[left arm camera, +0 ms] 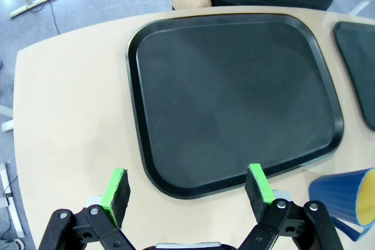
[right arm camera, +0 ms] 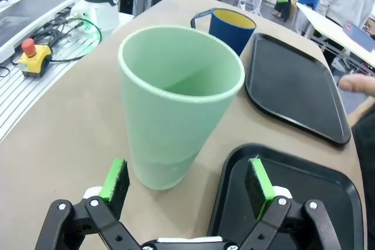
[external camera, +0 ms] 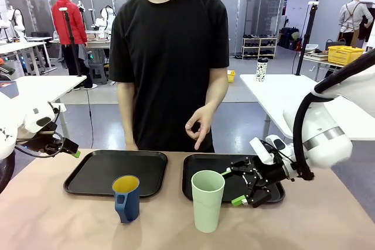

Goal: Sort and store the cups by type.
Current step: Pick up the Reusable plastic cup.

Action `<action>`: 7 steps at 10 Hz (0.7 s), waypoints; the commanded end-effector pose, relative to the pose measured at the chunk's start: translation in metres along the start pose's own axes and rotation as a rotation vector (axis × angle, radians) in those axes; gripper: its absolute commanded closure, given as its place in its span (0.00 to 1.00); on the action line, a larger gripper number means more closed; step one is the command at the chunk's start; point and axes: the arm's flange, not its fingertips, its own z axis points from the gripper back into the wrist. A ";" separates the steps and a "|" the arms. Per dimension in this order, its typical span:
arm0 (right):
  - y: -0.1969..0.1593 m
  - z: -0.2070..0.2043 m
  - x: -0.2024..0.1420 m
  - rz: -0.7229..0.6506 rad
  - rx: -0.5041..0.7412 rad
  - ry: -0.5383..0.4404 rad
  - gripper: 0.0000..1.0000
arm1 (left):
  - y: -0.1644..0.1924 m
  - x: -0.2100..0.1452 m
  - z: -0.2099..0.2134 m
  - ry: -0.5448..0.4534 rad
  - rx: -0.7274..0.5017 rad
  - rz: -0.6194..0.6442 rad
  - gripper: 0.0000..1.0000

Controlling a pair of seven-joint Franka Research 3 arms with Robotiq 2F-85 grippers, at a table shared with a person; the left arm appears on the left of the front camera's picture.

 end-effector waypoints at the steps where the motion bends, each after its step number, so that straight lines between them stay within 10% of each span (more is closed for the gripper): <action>1: 0.001 -0.010 -0.018 0.049 0.036 -0.042 0.00 | -0.001 0.001 0.002 -0.004 0.000 0.000 0.00; 7: -0.006 -0.029 -0.025 0.060 0.145 -0.043 0.00 | -0.001 0.001 0.002 -0.004 0.000 0.000 0.00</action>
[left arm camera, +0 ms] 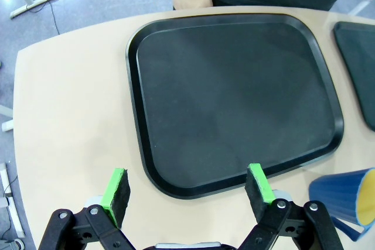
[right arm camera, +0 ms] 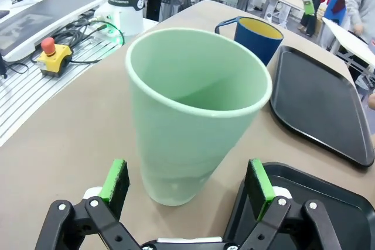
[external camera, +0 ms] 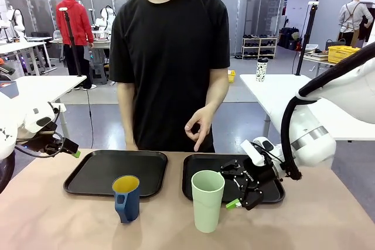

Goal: Sort and store the cups by type.
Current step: Pick up the Reusable plastic cup.

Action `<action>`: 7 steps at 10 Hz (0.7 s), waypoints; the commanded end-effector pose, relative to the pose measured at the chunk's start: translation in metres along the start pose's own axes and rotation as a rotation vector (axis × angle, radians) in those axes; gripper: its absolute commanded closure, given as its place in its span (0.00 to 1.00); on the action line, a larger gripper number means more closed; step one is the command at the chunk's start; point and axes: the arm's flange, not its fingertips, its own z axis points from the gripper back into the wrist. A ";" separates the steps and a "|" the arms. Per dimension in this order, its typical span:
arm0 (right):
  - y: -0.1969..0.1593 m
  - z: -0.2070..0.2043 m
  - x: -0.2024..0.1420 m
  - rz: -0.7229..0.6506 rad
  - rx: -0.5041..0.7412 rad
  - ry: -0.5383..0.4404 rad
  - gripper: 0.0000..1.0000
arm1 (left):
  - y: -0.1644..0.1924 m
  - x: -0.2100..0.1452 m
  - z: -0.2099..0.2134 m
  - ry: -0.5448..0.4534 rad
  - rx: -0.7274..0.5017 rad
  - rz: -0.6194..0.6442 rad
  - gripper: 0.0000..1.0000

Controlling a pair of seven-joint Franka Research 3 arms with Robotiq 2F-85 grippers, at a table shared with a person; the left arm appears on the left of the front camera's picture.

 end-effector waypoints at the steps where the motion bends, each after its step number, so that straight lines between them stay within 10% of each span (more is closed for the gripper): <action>1: 0.002 -0.006 -0.017 0.044 0.028 -0.018 0.00 | -0.001 0.001 0.002 -0.004 0.000 0.000 0.00; 7: -0.012 -0.020 -0.021 0.056 0.070 -0.051 0.00 | -0.001 0.001 0.002 -0.004 0.000 0.000 0.00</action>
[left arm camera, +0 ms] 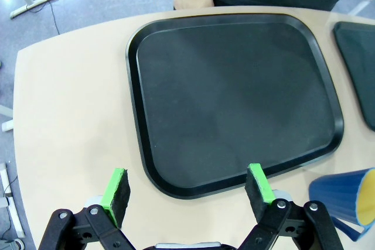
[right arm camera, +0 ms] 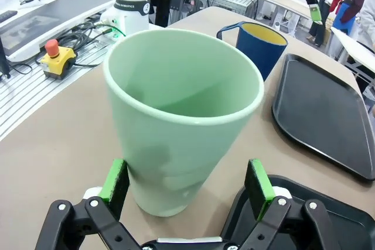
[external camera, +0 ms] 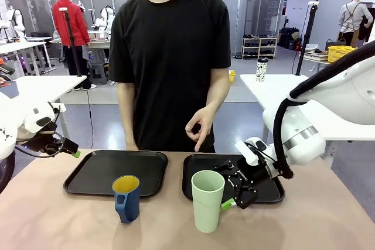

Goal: Sort and store the cups by type.
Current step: Pick up the Reusable plastic cup.

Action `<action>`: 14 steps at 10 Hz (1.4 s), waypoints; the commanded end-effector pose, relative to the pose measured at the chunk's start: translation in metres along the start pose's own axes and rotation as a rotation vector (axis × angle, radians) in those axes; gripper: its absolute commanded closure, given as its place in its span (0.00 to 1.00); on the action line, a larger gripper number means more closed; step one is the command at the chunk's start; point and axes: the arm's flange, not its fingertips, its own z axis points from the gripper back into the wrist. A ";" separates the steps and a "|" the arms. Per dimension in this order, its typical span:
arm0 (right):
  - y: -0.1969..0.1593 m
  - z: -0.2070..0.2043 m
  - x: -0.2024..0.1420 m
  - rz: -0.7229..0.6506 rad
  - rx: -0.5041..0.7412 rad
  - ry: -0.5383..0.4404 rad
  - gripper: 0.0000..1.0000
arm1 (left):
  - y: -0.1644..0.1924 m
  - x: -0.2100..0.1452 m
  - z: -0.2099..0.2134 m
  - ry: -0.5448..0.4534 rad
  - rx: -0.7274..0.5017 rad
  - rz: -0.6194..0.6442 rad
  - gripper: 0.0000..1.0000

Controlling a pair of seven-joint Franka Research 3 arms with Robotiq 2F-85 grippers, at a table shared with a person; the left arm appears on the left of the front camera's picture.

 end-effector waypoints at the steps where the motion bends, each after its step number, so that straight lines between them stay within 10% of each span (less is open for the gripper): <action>1: 0.005 -0.008 -0.016 0.039 0.034 -0.016 0.00 | -0.001 0.001 0.002 -0.004 0.000 0.000 0.00; 14: 0.004 -0.050 -0.021 0.046 0.187 -0.119 0.00 | -0.001 0.001 0.002 -0.004 0.000 0.000 0.00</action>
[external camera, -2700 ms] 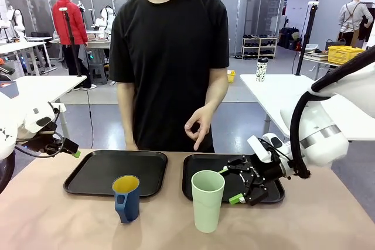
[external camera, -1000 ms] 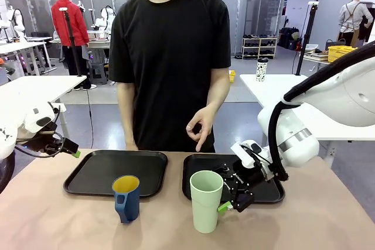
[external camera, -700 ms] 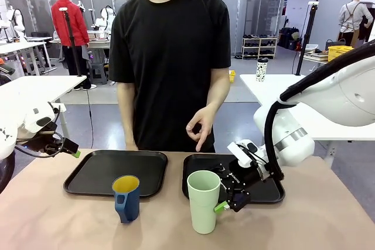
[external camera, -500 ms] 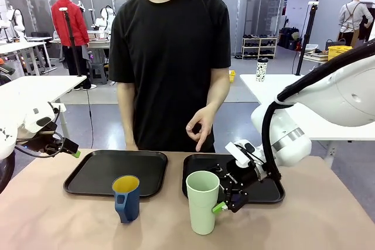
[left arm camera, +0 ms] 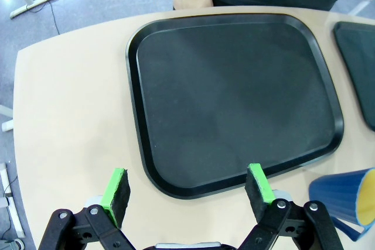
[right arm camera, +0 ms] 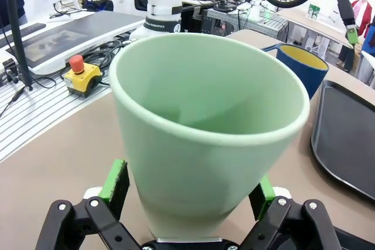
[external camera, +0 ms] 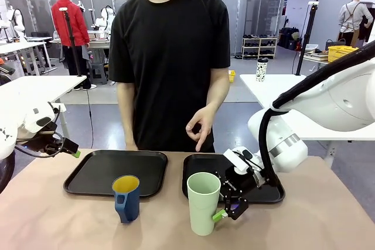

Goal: Sort and store the cups by type.
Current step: Pick up the Reusable plastic cup.

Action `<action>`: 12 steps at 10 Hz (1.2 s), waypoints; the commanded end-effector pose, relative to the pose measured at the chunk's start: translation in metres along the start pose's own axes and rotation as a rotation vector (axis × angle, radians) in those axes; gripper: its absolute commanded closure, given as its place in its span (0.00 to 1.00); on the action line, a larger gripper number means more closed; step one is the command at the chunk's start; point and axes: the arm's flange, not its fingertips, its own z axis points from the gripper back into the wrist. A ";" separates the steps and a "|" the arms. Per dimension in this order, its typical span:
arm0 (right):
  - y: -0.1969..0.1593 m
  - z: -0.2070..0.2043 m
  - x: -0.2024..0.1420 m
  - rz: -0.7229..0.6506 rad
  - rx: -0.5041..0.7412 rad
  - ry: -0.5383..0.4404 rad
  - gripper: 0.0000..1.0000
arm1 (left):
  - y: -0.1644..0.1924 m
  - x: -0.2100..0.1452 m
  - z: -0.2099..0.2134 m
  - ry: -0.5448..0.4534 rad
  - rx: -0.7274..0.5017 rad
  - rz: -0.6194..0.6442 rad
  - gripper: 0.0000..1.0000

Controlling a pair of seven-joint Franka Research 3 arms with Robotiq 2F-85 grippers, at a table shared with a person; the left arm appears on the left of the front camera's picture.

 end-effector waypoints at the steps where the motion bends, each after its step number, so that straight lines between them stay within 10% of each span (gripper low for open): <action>1: 0.004 -0.006 -0.011 0.053 0.051 -0.011 0.00 | -0.001 0.001 0.002 -0.004 0.000 0.000 0.00; 12: 0.002 -0.024 -0.011 0.048 0.101 -0.030 0.00 | -0.001 0.001 0.002 -0.004 0.000 0.000 0.00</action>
